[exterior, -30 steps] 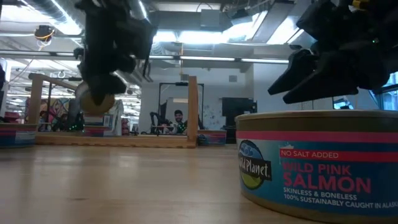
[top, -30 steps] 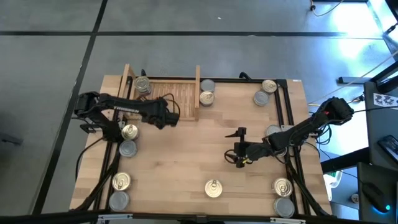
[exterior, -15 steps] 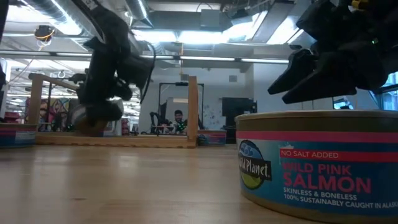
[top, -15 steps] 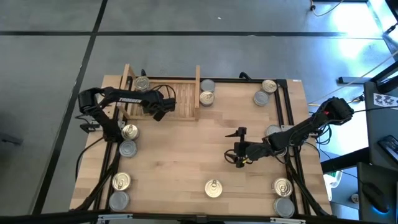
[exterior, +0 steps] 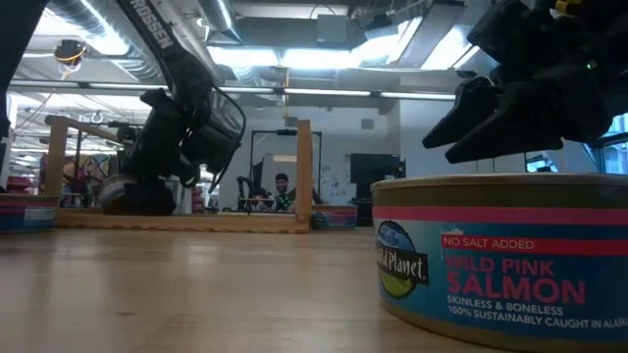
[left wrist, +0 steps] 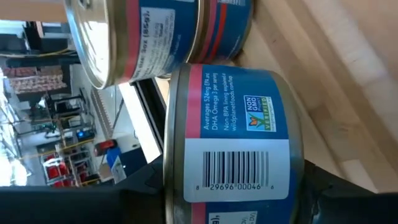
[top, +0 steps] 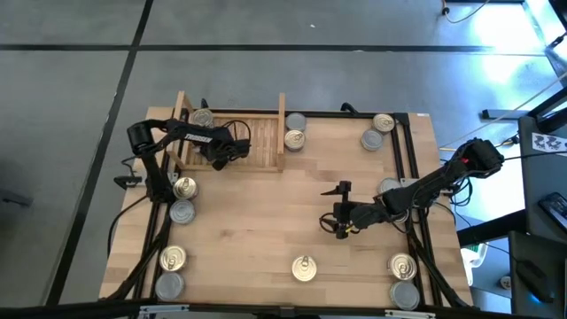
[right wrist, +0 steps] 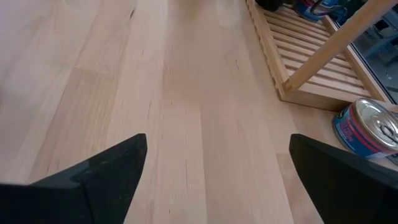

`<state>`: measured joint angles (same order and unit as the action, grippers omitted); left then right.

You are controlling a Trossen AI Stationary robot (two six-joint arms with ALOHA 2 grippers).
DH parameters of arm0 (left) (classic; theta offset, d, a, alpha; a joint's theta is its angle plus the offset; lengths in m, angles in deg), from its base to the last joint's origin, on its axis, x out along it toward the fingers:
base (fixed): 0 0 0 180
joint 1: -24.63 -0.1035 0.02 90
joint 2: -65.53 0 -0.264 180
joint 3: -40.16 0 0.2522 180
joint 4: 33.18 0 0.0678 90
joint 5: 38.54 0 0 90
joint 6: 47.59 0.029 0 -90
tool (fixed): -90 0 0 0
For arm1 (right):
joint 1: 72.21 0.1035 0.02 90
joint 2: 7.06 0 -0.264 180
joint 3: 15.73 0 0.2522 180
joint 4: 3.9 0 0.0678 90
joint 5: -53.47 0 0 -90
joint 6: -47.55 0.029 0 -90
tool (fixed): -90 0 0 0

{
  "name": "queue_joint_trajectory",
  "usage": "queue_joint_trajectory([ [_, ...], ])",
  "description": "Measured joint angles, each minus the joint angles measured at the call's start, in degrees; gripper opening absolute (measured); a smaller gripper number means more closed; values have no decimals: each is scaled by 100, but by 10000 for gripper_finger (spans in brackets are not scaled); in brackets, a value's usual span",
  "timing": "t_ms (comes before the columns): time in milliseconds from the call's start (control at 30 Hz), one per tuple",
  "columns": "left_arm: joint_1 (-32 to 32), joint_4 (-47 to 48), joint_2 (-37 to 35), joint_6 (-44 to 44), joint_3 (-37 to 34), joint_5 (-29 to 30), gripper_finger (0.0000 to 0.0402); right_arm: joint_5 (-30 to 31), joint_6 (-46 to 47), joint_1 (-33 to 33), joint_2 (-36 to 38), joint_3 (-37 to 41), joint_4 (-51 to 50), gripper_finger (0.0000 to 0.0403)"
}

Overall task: Stack canned seafood by type on shelf
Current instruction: Put the blue tuna can on the shelf

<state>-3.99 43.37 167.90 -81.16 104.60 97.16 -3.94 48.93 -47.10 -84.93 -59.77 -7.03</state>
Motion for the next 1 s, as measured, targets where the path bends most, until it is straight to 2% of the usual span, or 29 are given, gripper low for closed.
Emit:
queue_joint_trajectory([
  [133, -36, -79, 24, 248, 0, -79, 191, 1, -13, 0, 0, -2, -2, 395],
  [300, -36, -154, 29, 360, 0, -233, 230, 0, -14, 0, 0, -2, -4, 395],
  [500, 28, -3, 5, 593, 29, -726, 268, 1, -15, 0, 0, -2, -7, 395],
  [1000, 486, 700, 5, 840, 510, -881, 271, 130, -20, 0, 0, -2, -11, 395],
])
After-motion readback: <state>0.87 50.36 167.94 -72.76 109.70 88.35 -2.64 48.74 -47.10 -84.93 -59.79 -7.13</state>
